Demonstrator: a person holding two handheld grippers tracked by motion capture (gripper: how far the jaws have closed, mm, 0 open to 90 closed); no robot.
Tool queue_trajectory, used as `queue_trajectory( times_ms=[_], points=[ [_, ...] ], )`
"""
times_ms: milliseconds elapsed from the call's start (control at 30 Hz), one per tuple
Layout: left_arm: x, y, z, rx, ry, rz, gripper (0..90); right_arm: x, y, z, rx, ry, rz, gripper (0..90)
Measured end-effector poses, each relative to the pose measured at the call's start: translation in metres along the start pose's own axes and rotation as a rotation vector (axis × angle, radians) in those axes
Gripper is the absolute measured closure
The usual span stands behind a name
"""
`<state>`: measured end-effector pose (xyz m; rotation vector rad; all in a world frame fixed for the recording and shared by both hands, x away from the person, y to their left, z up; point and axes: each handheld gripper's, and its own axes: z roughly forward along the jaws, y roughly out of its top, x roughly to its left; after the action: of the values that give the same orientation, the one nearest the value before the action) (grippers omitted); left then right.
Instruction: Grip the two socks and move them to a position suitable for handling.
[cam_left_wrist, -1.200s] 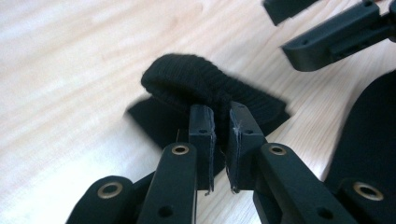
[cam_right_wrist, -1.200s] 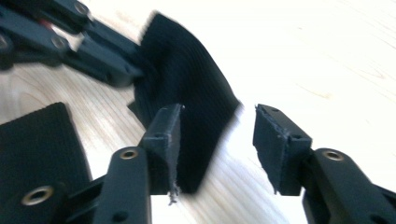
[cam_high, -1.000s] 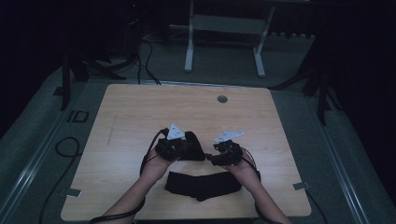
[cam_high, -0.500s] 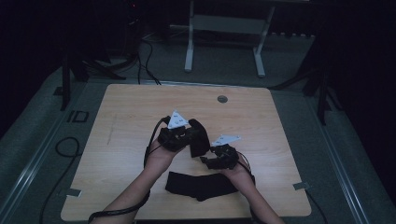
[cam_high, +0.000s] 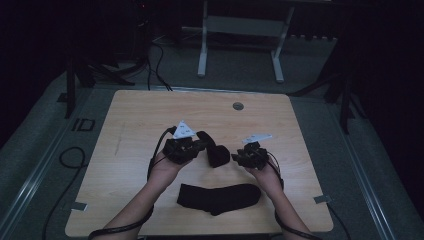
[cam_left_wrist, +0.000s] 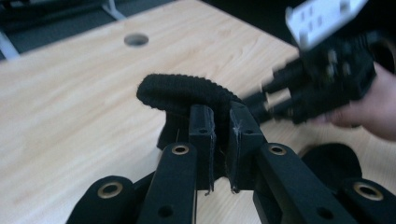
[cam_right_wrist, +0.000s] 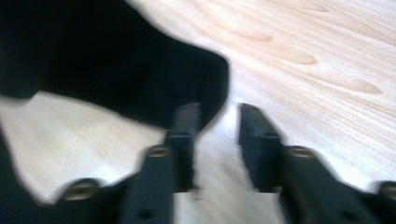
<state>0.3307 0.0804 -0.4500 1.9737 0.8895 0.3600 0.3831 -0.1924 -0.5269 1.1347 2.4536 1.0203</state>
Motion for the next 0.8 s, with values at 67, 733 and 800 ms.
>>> queue_trajectory(
  times_ms=[67, 733, 800],
  points=[
    [0.005, -0.007, 0.0, 0.01, -0.005, -0.008, 82.4, -0.004, 0.006, 0.007, 0.004, 0.005, 0.026, 55.2],
    [0.037, -0.045, -0.011, 0.062, -0.027, -0.044, 82.3, 0.0, 0.018, -0.011, 0.004, -0.021, -0.031, 86.5],
    [0.039, -0.049, -0.009, 0.072, -0.04, -0.045, 82.2, -0.007, 0.014, -0.026, -0.015, -0.025, -0.017, 86.4]
  ],
)
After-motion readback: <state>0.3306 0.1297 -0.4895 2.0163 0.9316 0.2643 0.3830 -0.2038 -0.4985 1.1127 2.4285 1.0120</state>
